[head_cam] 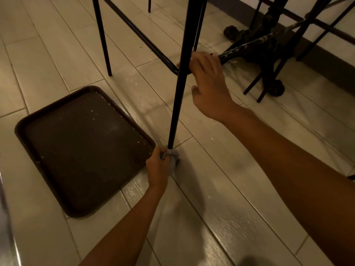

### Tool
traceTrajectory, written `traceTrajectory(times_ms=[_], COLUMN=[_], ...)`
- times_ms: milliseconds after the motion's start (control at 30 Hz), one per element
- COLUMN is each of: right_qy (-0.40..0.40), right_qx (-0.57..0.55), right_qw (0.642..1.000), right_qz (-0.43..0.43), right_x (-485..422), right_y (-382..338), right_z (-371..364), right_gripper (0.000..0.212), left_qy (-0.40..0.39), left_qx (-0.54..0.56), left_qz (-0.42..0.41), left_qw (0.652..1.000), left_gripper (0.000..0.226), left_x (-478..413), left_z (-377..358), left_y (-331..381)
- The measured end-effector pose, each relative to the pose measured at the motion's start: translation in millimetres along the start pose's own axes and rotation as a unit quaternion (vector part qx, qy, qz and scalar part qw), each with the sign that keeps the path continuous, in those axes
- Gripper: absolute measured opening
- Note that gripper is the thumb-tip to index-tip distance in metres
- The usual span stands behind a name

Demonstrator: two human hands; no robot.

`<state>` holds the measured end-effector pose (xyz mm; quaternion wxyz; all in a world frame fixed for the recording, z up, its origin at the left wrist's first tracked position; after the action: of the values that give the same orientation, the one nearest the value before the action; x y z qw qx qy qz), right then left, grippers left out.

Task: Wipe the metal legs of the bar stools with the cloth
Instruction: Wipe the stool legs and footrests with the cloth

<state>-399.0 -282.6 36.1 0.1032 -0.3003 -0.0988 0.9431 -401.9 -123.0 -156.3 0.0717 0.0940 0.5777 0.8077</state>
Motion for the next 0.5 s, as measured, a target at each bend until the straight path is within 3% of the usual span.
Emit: traceTrajectory(times_ms=[267, 500], right_qy=[-0.002, 0.005], right_qx=[0.003, -0.009], right_qw=[1.0, 1.0], right_qz=[0.001, -0.001], right_x=[0, 1], right_y=[0, -2], right_z=[0, 1], right_gripper=[0.063, 0.063], left_qy=[-0.05, -0.046], left_qx=[-0.043, -0.018], left_qz=[0.059, 0.038], left_qw=[0.996, 0.998], left_gripper=[0.007, 0.013], left_x=[-6, -3], left_z=[-6, -7], left_y=[-2, -6])
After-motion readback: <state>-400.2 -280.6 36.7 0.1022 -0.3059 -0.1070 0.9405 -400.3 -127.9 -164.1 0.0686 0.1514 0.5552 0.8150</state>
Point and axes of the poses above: each hand's wrist, its own x-axis away from the middle knuckle, its own z-axis out of the back of the hand, y = z × x, the point moved 3 cm from there along -x, towards the middle knuckle, and after that the axes turned 7 degrees about y, right-handed, at the moved point
